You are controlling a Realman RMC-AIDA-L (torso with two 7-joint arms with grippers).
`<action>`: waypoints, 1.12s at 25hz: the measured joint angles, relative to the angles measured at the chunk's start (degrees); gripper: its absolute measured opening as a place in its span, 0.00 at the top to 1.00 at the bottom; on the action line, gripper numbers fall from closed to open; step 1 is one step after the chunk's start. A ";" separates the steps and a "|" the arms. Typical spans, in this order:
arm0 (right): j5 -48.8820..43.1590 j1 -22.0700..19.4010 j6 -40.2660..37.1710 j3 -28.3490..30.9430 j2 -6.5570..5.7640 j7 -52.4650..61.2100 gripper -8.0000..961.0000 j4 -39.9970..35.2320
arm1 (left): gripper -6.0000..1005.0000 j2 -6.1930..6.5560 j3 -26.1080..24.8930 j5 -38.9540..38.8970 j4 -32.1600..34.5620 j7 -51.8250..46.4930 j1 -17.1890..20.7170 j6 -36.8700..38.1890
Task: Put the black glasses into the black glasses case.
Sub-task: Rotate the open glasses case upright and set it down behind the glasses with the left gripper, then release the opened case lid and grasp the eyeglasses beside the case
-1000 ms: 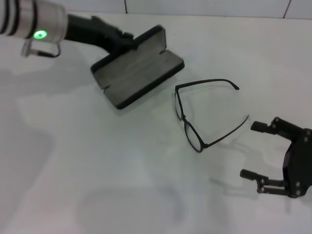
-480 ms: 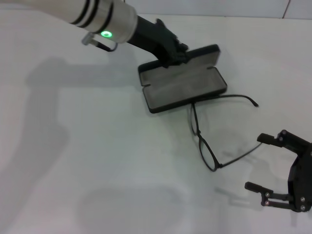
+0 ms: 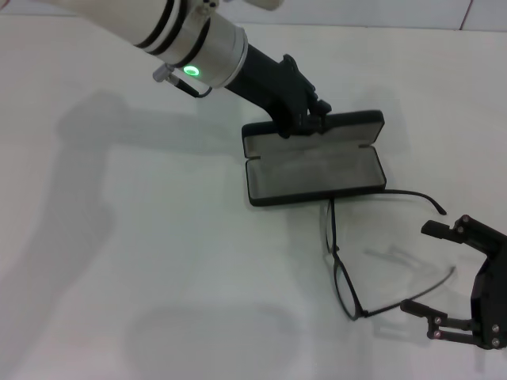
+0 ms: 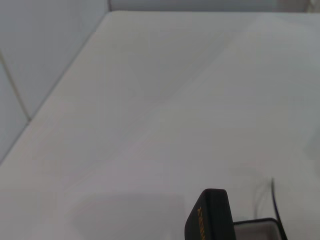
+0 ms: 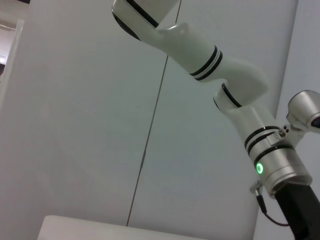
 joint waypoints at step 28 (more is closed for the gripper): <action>6.18 1.23 1.32 -0.05 -0.37 8.06 0.11 -11.93 | 0.52 0.29 -0.16 -29.42 1.97 7.86 13.45 18.41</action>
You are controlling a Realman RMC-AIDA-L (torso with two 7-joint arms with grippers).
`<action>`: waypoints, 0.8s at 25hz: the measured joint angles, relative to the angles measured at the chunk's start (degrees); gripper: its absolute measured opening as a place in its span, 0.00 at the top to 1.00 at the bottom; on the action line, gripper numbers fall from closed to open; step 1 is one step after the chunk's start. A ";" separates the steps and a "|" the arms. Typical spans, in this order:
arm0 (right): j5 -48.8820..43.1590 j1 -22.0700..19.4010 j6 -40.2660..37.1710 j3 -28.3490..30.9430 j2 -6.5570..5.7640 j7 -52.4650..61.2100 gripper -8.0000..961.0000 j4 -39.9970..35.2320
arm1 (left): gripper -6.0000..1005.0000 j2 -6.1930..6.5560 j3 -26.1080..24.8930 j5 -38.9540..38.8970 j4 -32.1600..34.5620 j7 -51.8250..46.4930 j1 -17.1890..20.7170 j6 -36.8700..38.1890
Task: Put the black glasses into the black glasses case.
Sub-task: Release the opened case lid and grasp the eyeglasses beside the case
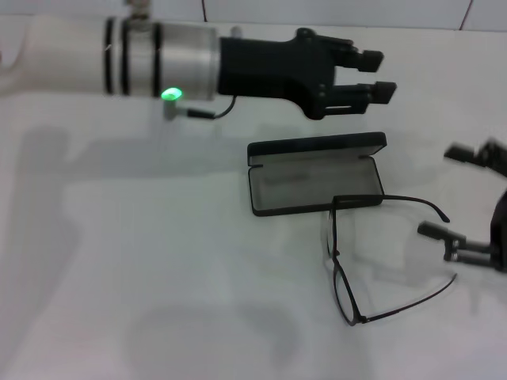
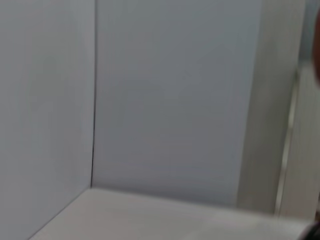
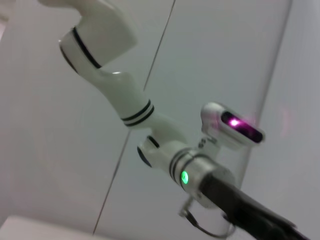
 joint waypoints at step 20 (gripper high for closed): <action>-49.67 20.84 5.08 -21.74 0.39 33.93 0.11 -49.36 | 0.20 -0.34 -0.04 -13.68 5.36 -0.16 22.75 4.91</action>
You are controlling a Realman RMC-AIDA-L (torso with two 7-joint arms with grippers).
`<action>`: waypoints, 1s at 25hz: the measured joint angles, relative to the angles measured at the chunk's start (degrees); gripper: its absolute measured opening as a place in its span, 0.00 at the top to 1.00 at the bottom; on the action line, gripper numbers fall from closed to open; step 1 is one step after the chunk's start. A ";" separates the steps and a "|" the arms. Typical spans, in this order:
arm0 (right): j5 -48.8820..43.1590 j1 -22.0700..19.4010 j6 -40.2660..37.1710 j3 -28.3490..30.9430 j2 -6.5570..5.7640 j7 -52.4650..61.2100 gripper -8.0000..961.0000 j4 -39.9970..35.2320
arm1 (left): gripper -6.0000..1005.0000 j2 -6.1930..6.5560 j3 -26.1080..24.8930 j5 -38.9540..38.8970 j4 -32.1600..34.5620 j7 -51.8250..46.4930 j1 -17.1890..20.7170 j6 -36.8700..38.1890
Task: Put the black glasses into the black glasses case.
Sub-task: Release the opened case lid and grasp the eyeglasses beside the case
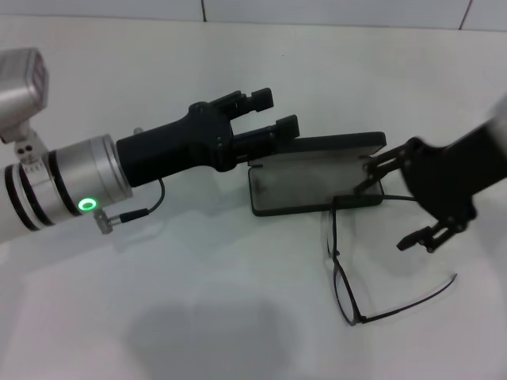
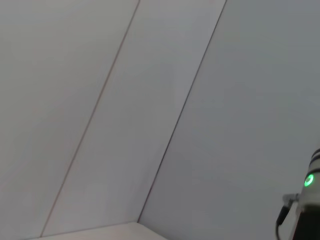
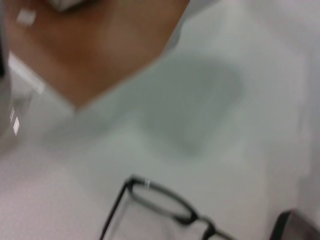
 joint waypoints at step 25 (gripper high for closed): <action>-6.11 6.90 14.32 -29.17 0.68 5.04 0.21 3.01 | 0.20 0.44 -0.04 -2.37 -0.03 2.48 2.97 -0.17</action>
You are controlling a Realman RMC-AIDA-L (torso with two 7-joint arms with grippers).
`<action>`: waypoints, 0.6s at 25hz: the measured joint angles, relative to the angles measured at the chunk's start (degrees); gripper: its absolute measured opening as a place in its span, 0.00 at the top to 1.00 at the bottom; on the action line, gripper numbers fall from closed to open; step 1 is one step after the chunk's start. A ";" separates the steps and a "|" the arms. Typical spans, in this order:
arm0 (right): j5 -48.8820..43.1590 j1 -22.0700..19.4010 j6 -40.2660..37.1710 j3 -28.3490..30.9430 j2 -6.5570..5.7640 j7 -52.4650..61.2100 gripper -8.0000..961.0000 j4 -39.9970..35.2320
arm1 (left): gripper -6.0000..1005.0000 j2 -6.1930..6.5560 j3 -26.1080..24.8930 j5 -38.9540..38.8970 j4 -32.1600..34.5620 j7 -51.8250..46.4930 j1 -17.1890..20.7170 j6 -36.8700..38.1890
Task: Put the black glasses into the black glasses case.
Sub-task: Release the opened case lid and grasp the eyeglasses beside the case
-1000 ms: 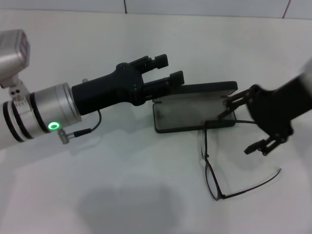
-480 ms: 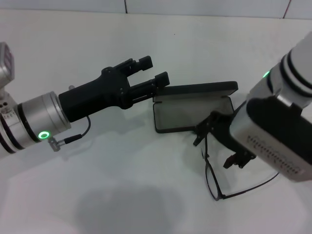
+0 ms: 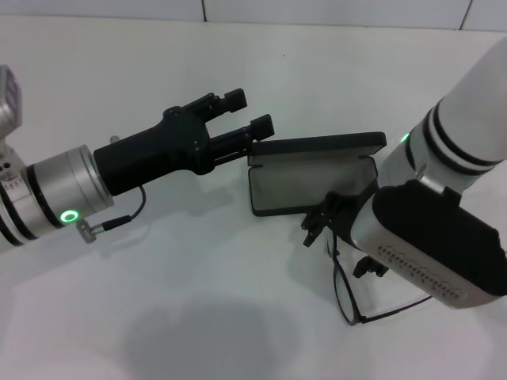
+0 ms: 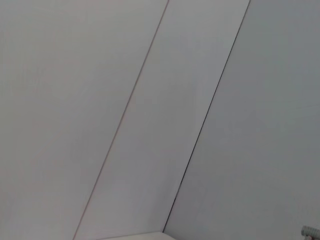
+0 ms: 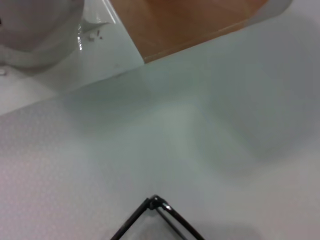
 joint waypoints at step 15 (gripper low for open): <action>-0.48 0.87 1.25 -3.20 0.00 0.15 0.39 2.59 | 0.20 0.25 0.09 0.19 -0.23 0.01 -0.42 0.05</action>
